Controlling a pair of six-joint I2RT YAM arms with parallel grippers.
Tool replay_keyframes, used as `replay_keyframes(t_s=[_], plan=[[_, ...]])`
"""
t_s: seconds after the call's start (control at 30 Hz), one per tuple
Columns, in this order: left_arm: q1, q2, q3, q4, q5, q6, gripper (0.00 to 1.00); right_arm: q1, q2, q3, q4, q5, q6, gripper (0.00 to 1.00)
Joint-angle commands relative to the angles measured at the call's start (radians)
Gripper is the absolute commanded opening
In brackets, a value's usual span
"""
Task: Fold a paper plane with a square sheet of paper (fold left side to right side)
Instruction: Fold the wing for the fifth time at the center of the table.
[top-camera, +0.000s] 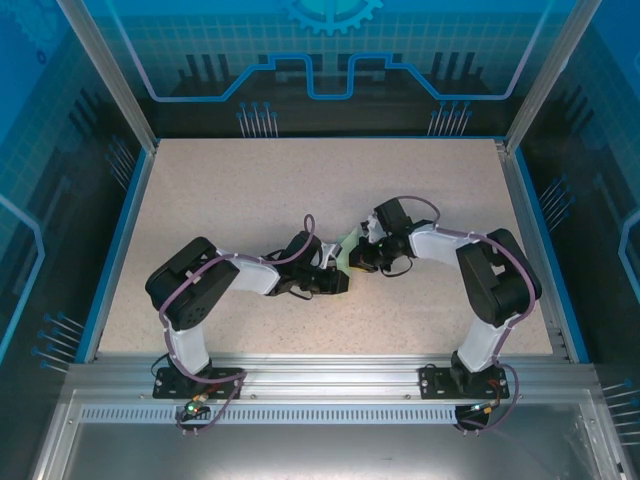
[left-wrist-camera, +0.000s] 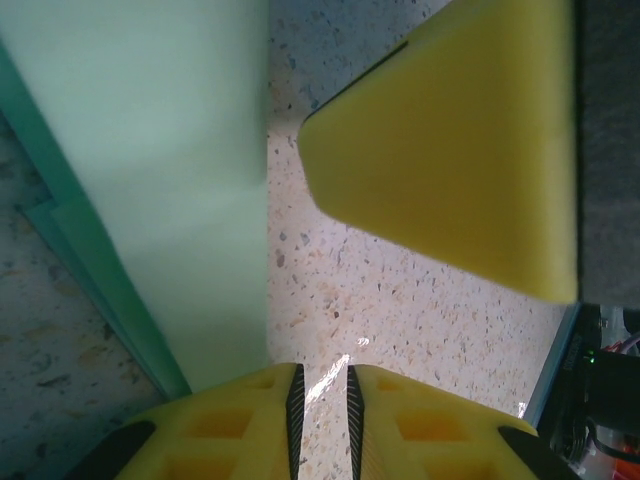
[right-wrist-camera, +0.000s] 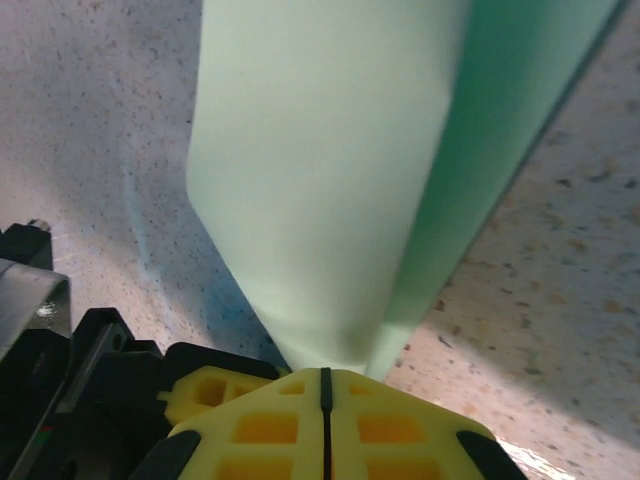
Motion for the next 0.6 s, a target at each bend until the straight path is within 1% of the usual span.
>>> replay_keyframes(t_s=[0.0, 0.13, 0.33, 0.57], plan=[[-0.004, 0.056, -0.051, -0.12, 0.006, -0.005, 0.23, 0.014, 0.026, 0.014, 0.023, -0.019, 0.017, 0.07], [-0.004, 0.058, -0.048, -0.124, 0.005, -0.001, 0.23, 0.028, 0.061, 0.035, 0.03, -0.023, 0.025, 0.07], [-0.004, 0.058, -0.052, -0.132, -0.002, 0.0, 0.22, 0.044, 0.112, 0.074, -0.004, 0.02, 0.013, 0.07], [-0.003, 0.065, -0.054, -0.142, -0.009, 0.003, 0.22, 0.043, 0.154, 0.125, -0.088, 0.133, -0.038, 0.07]])
